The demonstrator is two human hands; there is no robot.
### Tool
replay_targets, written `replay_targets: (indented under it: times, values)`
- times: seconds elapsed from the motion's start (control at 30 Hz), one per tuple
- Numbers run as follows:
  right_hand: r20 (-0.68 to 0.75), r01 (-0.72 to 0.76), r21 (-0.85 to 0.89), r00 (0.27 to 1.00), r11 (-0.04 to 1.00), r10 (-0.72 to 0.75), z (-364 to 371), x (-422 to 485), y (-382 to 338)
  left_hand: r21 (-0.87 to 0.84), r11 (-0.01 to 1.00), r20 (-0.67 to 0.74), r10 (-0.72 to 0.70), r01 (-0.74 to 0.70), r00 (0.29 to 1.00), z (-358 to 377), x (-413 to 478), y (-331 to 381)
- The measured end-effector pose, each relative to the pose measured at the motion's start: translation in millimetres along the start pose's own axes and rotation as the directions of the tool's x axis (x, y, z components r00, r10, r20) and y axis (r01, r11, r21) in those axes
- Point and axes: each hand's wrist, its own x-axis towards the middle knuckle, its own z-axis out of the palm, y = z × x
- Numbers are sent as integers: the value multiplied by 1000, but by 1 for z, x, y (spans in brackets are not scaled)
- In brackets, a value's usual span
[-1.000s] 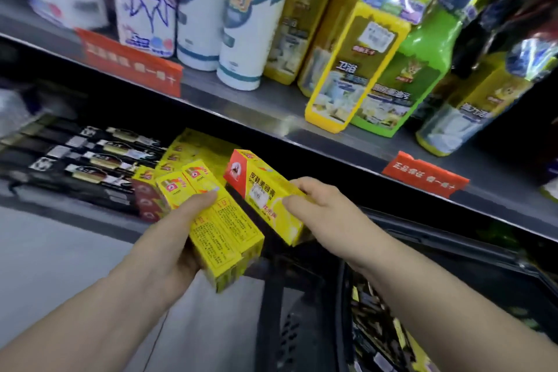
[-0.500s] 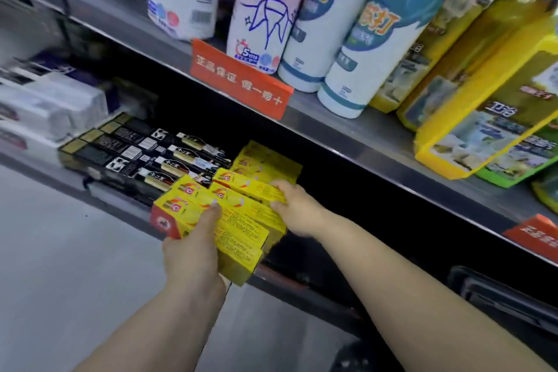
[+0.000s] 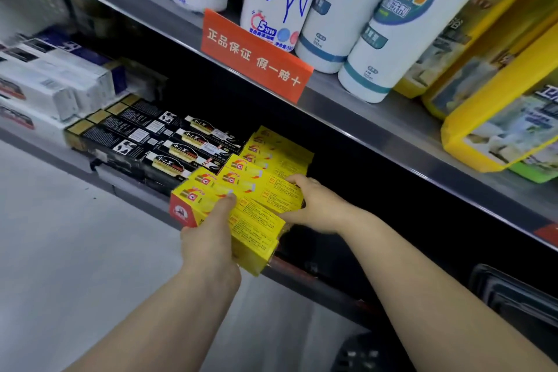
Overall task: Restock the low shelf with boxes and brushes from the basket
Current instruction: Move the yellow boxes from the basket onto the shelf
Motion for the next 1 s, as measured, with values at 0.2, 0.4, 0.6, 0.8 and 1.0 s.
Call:
replay_targets:
  times: [0.2, 0.4, 0.6, 0.8, 1.0]
  values:
    - [-3, -22, 46, 1000, 999, 22, 1, -3, 3, 94, 982, -99, 175, -166, 980, -10, 13, 33]
    - [-10, -30, 42, 999, 999, 31, 1, -3, 5, 141, 983, -102, 134, -120, 986, -18, 14, 33]
    - [-15, -35, 42, 999, 998, 36, 2, -2, 4, 162, 982, -94, 117, -101, 989, -18, 15, 30]
    - [-108, -52, -97, 993, 994, 41, -8, -12, -8, 89, 991, 34, 97, -100, 995, -11, 1, 28]
    - [2, 218, 335, 973, 917, -232, -3, -32, -50, 72, 990, 248, 99, -120, 964, 0, -13, 23]
